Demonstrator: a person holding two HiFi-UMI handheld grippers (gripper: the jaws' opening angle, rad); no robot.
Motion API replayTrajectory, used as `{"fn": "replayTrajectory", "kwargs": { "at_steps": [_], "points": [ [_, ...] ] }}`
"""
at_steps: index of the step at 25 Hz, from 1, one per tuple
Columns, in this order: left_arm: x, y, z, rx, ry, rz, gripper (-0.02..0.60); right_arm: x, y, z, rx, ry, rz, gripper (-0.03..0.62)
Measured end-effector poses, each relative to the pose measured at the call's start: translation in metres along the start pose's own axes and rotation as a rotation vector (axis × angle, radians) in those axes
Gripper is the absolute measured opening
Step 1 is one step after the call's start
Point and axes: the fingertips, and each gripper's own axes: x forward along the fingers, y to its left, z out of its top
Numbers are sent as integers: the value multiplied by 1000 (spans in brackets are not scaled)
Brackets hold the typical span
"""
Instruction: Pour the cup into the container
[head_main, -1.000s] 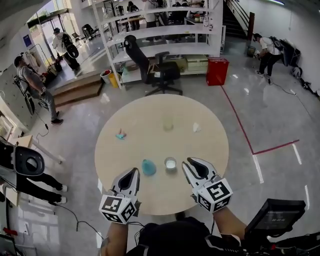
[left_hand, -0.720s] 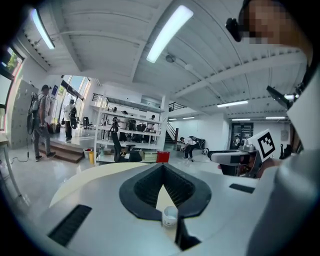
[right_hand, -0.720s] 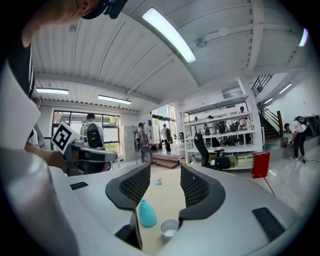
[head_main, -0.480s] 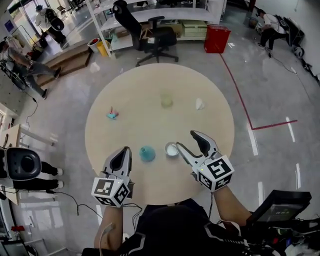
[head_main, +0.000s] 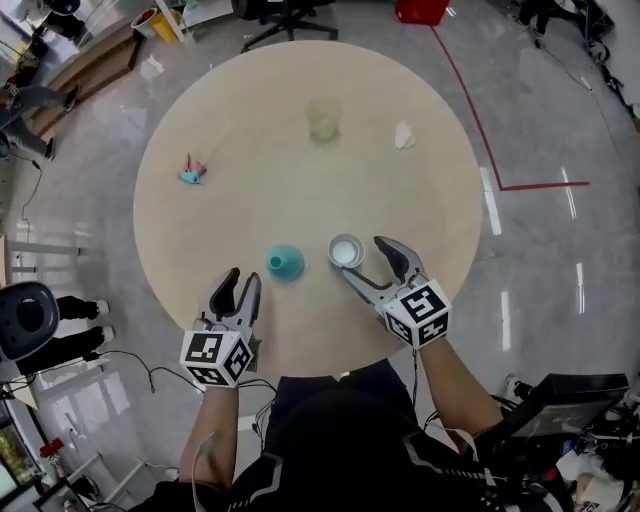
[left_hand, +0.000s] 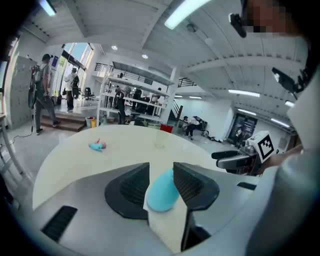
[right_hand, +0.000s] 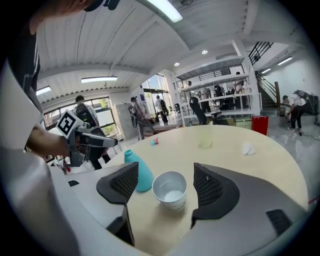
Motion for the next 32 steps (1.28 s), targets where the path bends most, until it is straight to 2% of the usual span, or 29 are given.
{"fn": "replayTrajectory", "kwargs": {
  "at_steps": [4, 8, 15, 20, 24, 26, 32],
  "points": [
    [16, -4, -29, 19, 52, -31, 138, 11, -6, -34, -6, 48, 6, 337],
    [28, 4, -57, 21, 94, -14, 137, 21, -12, -67, -20, 105, 18, 347],
    [36, 12, -88, 5, 153, -10, 137, 46, -10, -84, -34, 94, 12, 345],
    [40, 7, -91, -13, 154, -25, 137, 56, -16, -82, -38, 98, -18, 345],
    [40, 7, -91, -2, 163, -16, 137, 62, -13, -81, -114, 103, -17, 339],
    [36, 9, -88, 5, 162, 5, 137, 61, -12, -79, -130, 96, -19, 310],
    [27, 16, -76, 9, 112, 6, 136, 60, -10, -80, -140, 89, -17, 298]
  ]
}}
